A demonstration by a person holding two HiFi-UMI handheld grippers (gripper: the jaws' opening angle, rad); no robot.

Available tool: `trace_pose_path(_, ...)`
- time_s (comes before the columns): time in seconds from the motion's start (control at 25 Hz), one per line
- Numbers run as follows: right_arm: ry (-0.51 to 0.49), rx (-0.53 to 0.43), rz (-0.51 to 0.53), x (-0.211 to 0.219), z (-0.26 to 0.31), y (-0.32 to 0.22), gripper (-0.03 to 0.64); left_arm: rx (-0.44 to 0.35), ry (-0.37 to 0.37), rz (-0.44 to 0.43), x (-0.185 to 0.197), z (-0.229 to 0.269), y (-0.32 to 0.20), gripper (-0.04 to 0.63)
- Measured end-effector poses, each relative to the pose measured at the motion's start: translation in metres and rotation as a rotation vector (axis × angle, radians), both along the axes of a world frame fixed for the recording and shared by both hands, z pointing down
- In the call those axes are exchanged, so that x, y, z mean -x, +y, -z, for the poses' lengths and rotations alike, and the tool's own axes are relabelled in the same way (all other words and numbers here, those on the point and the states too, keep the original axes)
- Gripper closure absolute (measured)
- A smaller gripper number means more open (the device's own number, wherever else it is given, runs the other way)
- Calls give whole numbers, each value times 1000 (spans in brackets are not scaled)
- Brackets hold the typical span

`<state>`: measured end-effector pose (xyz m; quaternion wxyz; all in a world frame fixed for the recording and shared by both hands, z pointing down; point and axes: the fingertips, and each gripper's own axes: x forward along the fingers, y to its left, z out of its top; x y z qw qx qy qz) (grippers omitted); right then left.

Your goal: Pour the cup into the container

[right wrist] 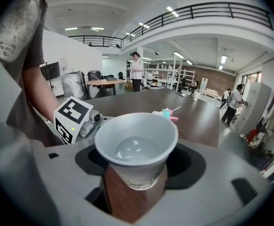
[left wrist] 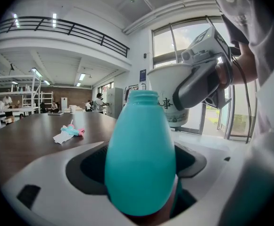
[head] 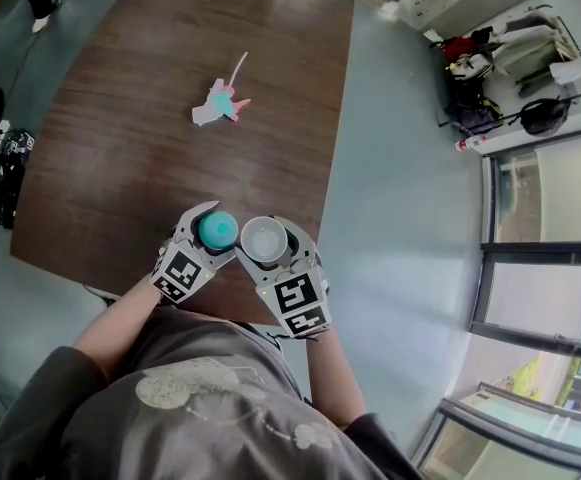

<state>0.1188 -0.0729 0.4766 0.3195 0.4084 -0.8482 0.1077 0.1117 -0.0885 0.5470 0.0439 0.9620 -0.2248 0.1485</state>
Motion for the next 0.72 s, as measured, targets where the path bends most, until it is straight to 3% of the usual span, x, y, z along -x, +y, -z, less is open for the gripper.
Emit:
trace_pose_path(0.28,97,4,-21,0,-6,-6,305,-1,6,1,0,-1,1,193)
trace_pose_path(0.72,228,28,54,8,-11,-6,305,1,15,2,1,0,1,193)
